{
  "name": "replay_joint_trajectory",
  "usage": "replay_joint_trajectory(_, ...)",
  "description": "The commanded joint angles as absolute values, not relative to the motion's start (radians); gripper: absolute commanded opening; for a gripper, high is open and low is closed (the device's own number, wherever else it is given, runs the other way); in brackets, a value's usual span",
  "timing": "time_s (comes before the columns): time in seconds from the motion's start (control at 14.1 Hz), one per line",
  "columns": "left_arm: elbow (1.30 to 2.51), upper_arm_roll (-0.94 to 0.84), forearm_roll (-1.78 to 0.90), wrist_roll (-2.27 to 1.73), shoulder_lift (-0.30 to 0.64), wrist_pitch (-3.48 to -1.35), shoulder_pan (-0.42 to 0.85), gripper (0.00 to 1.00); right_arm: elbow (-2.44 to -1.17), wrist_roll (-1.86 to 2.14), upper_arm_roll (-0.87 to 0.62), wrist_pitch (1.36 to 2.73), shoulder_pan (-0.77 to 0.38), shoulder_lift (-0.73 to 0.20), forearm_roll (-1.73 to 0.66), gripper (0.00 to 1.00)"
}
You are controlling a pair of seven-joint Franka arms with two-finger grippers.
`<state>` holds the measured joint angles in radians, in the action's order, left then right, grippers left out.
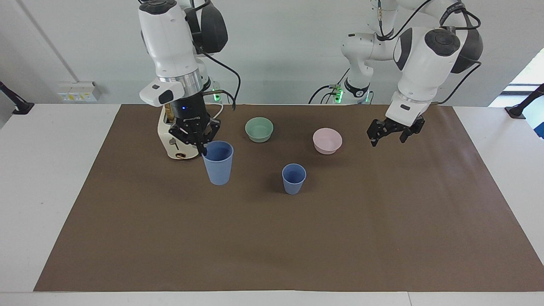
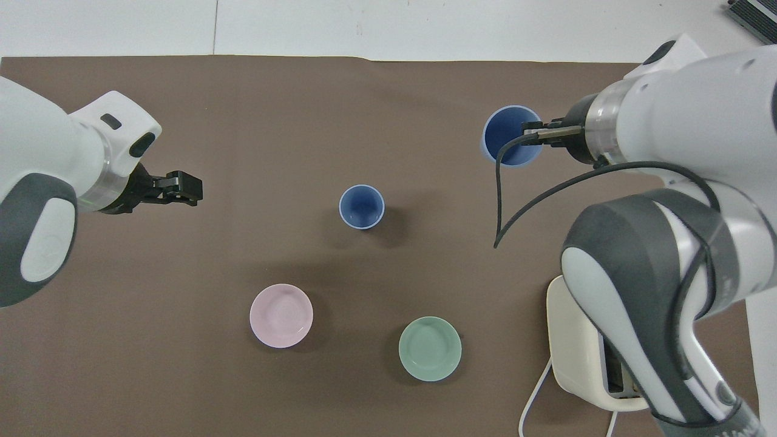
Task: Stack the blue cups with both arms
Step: 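Carry the blue cup over the placed cup and lower it inside with the right gripper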
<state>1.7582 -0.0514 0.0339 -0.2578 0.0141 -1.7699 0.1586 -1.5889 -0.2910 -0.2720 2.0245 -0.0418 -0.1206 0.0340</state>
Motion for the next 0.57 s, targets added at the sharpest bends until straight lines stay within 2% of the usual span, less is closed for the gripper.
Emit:
replay_joint_trajectory(0.0,1.775,-0.061,0.032,-0.181,-0.024,-1.732,0.117,1.00,-1.559,-0.440,-0.276,2.017,-0.096,-0.152,0.035,0.00)
replay_joint_trajectory(0.35,1.764,-0.058,0.002,-0.051,-0.060,-1.692,0.039,1.00,-1.555,-0.648,-0.275,2.023,-0.270,-0.207,0.109,0.00)
replay_joint_trajectory(0.5,1.758,-0.054,-0.005,-0.026,-0.080,-1.674,0.029,1.00,-1.534,-0.704,-0.276,2.032,-0.299,-0.221,0.107,0.00)
